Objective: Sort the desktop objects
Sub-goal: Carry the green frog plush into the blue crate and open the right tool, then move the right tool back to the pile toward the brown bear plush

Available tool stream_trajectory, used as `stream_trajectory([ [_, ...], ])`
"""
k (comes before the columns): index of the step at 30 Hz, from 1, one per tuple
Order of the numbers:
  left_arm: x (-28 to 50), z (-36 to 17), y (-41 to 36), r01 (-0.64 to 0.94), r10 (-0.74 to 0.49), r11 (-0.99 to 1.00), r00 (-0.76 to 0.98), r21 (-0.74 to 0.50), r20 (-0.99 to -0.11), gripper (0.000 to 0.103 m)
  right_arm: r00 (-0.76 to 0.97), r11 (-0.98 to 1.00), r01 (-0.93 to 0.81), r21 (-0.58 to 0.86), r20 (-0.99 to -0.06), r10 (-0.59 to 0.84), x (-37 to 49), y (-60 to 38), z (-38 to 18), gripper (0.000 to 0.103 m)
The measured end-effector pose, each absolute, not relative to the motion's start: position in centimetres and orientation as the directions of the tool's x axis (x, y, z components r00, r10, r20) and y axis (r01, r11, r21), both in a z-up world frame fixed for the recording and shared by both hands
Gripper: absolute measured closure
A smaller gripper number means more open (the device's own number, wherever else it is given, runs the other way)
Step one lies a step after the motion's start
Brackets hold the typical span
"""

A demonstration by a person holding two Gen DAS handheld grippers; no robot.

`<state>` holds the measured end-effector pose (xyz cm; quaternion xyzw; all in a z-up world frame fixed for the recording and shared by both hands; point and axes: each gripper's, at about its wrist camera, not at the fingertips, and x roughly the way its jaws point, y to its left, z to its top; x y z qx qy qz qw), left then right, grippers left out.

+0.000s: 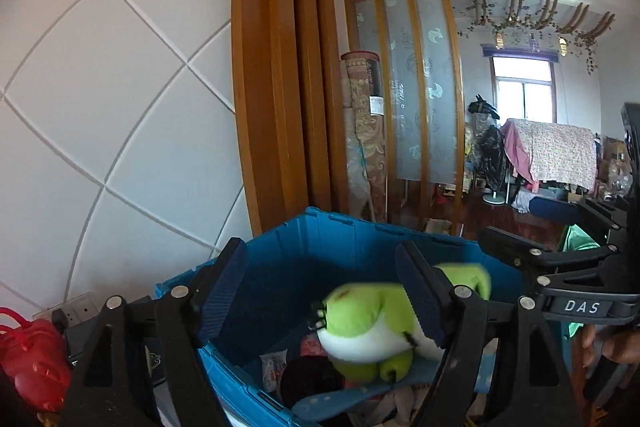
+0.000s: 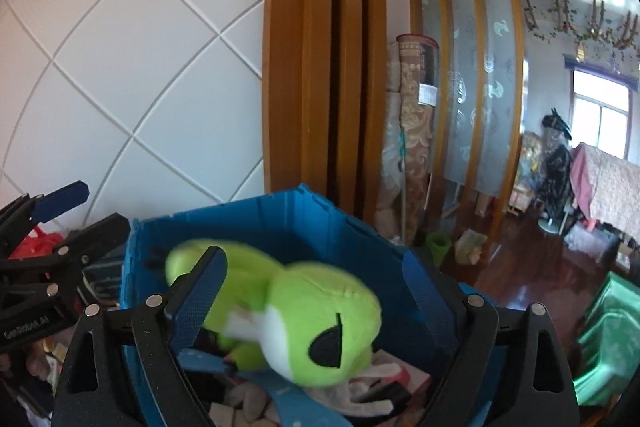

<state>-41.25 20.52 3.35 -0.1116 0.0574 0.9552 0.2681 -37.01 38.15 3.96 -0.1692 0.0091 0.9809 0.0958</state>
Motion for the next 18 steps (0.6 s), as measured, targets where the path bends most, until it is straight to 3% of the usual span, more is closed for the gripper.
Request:
stream_trajectory([
  [3,-40.9,3.2,19.7,-0.487,0.466,-0.873,-0.856,0.042,-0.225,0.022,-0.942,-0.984,-0.177,-0.005,-0.290,0.171,-35.7,38.7,4.1,0.007],
  [18,-34.6,-1.0,13.1,-0.342,0.324,-0.940,-0.906,0.021,-0.272,0.022,-0.974,-1.000,-0.019,0.018,-0.228,0.014,-31.4,35.8,3.5,0.005],
])
